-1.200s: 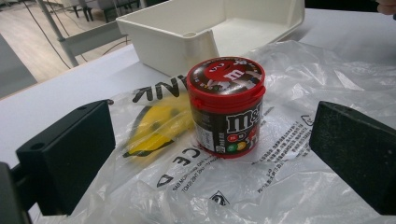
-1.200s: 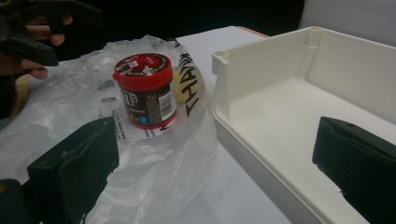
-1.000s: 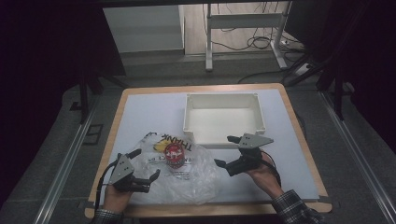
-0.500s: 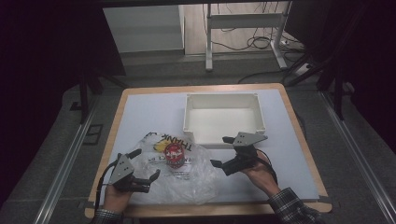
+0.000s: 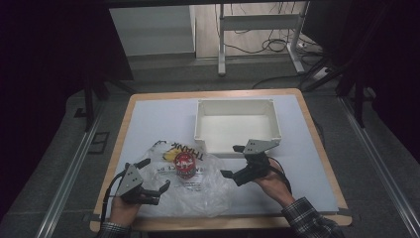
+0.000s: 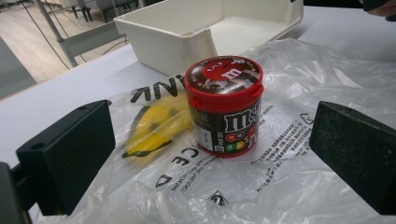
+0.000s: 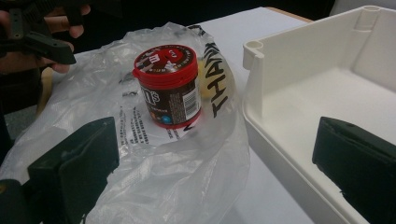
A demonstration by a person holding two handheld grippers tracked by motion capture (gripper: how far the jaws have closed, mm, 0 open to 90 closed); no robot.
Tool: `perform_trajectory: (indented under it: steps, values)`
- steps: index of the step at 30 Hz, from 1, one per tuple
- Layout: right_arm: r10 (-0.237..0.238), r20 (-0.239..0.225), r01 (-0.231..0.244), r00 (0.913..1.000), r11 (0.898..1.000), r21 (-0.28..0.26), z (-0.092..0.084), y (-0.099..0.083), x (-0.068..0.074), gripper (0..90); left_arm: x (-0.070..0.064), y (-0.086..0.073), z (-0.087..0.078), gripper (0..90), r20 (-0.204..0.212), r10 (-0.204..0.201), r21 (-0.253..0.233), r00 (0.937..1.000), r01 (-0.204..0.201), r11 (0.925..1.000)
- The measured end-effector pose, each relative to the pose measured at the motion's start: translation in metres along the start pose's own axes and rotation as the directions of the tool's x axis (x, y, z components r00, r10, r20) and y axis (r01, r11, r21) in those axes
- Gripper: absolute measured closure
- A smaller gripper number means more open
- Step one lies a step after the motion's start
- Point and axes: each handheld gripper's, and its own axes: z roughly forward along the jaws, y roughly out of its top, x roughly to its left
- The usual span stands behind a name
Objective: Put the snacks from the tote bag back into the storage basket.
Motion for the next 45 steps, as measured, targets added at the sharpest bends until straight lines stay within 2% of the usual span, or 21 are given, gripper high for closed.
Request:
perform_trajectory:
  steps: [14,16,20,26,34,45]
  values:
    - [-0.042,0.0,0.042,0.9991,0.998,0.041,0.008,0.003,0.003,0.9,-0.001,0.001,0.001,0.2,0.003,0.01,0.002,0.9999,-0.01,0.9999]
    - [-0.042,-0.002,0.042,0.9991,0.998,0.045,0.01,0.003,0.003,0.9,-0.002,0.001,0.001,0.1,0.0,0.025,0.011,0.9997,-0.025,0.9996]
    - [-0.033,-0.001,0.033,0.9995,0.999,0.039,0.01,0.003,0.003,0.9,-0.005,0.002,0.001,0.1,-0.019,0.055,0.025,0.9983,-0.054,0.9982]
    - [-0.02,0.002,0.02,0.9998,0.999,0.028,0.009,0.003,0.002,1.0,-0.005,0.002,0.001,0.1,-0.029,0.071,0.035,0.9971,-0.069,0.997]
    - [-0.02,0.011,0.02,0.9997,0.999,0.033,0.01,0.003,0.003,0.8,-0.006,0.003,0.001,0.0,-0.024,0.076,0.037,0.9968,-0.075,0.9965]
    - [0.023,0.002,-0.023,0.9997,0.999,0.03,0.011,0.006,0.006,1.1,-0.006,0.003,0.002,0.0,-0.021,0.075,0.038,0.997,-0.074,0.9965]
